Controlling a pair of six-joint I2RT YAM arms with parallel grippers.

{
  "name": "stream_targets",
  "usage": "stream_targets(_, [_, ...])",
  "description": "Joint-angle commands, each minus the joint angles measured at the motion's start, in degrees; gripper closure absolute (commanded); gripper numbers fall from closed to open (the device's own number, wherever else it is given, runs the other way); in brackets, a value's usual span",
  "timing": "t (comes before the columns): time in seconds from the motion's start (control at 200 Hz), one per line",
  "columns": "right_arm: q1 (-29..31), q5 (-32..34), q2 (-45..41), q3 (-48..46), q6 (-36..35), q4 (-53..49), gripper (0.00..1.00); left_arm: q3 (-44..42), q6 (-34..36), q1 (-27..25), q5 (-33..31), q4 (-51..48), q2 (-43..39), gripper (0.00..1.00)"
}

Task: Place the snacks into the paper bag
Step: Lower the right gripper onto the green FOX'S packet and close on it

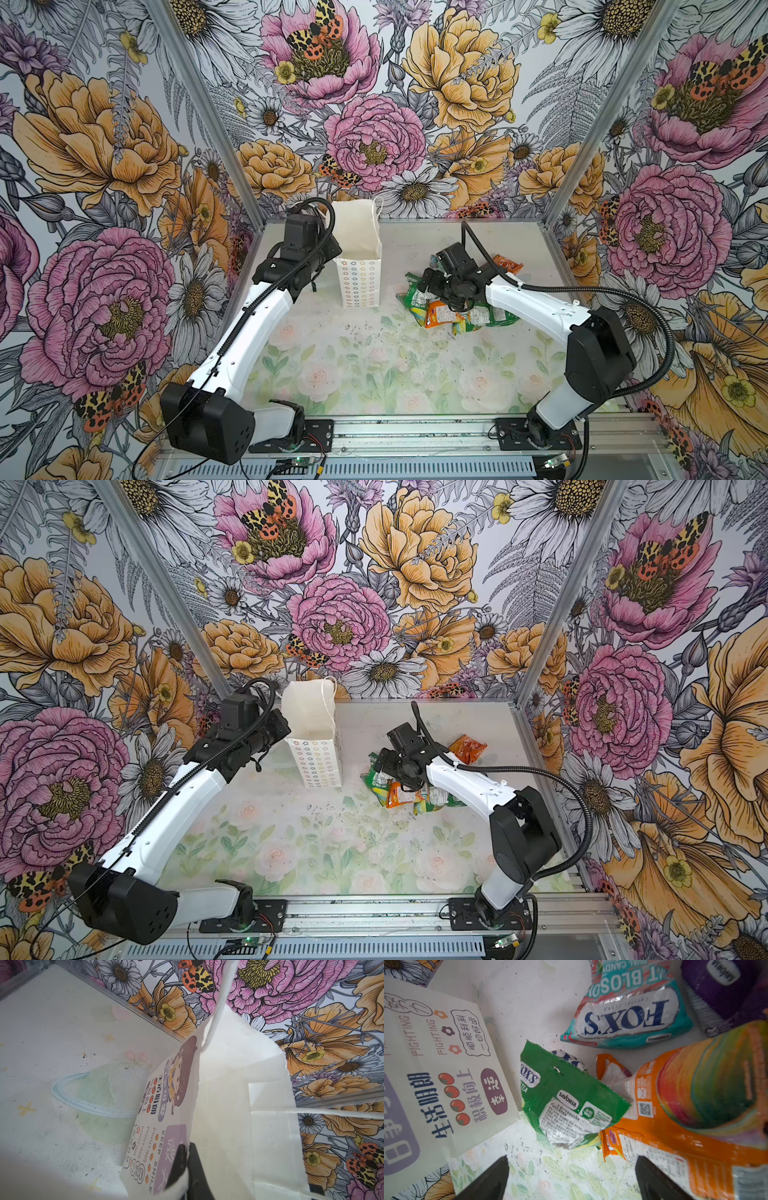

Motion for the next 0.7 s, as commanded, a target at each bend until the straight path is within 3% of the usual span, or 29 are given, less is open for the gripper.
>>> stream_targets(0.0, [0.47, -0.28, 1.99, 1.55, 2.12, -0.14, 0.02, -0.59, -0.42, -0.35, 1.73, 2.07, -0.28, 1.0])
stream_targets(0.695, [1.26, -0.74, 8.22, 7.1, 4.21, 0.34, 0.0, -1.12, -0.52, -1.36, 3.97, 3.55, 0.25, 1.0])
